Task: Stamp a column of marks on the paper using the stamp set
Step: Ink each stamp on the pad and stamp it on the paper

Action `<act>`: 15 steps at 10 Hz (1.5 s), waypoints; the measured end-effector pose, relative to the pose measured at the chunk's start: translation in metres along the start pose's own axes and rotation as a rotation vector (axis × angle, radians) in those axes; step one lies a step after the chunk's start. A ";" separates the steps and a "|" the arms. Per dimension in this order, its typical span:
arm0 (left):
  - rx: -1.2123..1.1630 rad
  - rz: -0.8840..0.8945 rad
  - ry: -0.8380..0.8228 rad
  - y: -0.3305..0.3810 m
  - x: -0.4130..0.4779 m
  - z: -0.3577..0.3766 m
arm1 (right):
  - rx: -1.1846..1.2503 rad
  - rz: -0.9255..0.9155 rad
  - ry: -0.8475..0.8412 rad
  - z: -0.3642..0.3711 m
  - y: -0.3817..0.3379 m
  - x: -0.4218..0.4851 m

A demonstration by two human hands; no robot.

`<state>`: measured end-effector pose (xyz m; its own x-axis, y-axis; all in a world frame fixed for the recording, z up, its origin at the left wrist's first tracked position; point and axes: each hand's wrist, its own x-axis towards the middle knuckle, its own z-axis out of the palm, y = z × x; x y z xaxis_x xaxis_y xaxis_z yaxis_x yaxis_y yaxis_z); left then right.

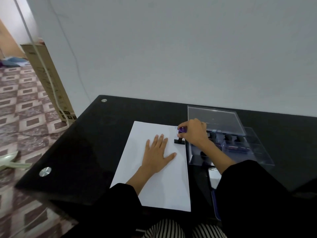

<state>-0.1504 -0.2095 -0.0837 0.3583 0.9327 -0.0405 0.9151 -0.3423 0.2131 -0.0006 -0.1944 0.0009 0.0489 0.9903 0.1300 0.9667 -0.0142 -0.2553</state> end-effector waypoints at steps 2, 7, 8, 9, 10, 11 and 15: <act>0.004 0.002 0.012 0.000 0.000 0.000 | -0.014 0.018 -0.006 0.006 -0.001 0.000; -0.009 0.001 0.046 -0.001 0.003 0.005 | -0.225 -0.037 0.031 0.013 -0.009 -0.014; -0.006 -0.001 0.046 -0.001 0.002 0.005 | -0.242 -0.044 0.026 0.014 -0.010 -0.014; -0.001 -0.002 0.045 0.000 0.002 0.004 | -0.259 -0.058 0.013 0.013 -0.009 -0.009; -0.003 -0.001 0.042 -0.001 0.002 0.005 | -0.240 -0.071 0.001 0.013 -0.008 -0.005; 0.004 -0.001 0.042 0.000 0.002 0.004 | -0.223 -0.073 -0.001 0.014 -0.008 -0.003; 0.009 -0.001 0.042 -0.001 0.003 0.006 | -0.205 -0.068 0.025 0.022 -0.005 -0.008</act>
<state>-0.1492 -0.2065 -0.0897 0.3495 0.9370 0.0008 0.9171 -0.3422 0.2045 -0.0112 -0.1997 -0.0196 -0.0141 0.9863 0.1643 0.9987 0.0219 -0.0454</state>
